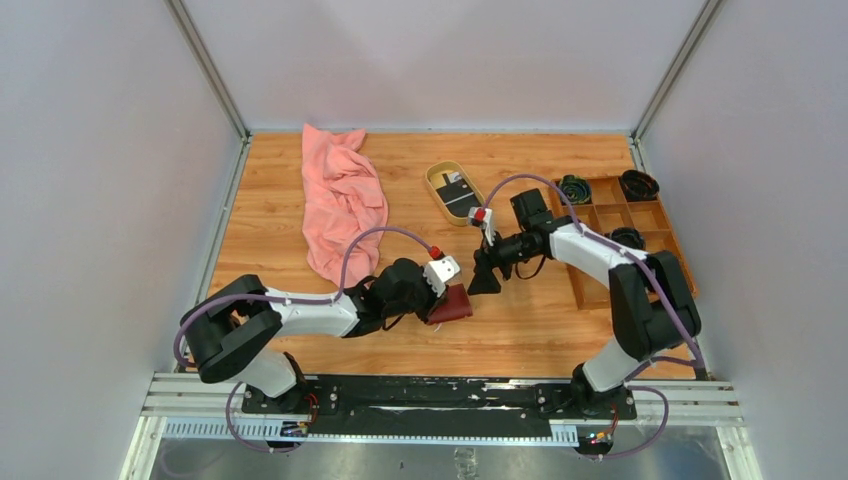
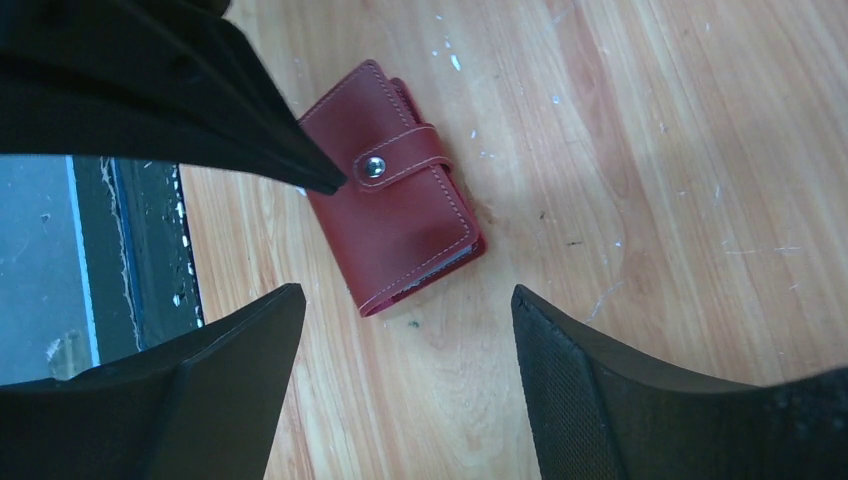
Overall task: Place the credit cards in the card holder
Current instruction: Open the card holder at the center of the board.
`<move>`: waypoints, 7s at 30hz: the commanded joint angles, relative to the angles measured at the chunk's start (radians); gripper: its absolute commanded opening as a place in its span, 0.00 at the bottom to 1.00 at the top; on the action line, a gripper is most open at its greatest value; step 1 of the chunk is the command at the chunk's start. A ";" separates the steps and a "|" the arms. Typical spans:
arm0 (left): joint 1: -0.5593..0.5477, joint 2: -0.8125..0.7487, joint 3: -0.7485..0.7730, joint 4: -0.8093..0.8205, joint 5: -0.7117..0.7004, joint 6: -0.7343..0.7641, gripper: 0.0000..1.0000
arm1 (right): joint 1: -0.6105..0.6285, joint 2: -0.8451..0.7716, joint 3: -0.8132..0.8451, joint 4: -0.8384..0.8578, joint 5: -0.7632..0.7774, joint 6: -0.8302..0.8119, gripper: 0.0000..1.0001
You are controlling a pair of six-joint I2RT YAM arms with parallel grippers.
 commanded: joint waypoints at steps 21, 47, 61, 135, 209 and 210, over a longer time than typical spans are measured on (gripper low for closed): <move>-0.018 -0.099 -0.074 0.028 -0.050 0.315 0.62 | 0.093 0.336 0.170 -0.086 0.210 0.305 0.58; -0.020 0.142 0.046 0.029 -0.102 0.469 0.43 | 0.115 0.411 0.217 -0.163 0.250 0.276 0.33; 0.034 0.111 0.036 0.028 -0.175 0.341 0.00 | 0.127 0.423 0.232 -0.187 0.270 0.260 0.19; 0.229 -0.413 -0.253 0.121 0.208 -0.487 0.48 | 0.144 -0.436 -0.015 -0.642 -0.014 -0.987 0.47; 0.223 -0.577 -0.490 0.260 0.025 -0.738 0.69 | 0.248 0.176 0.505 -0.540 0.078 -0.606 0.60; 0.224 -0.609 -0.508 0.259 0.022 -0.743 0.69 | 0.248 0.226 0.550 -0.539 0.083 -0.585 0.61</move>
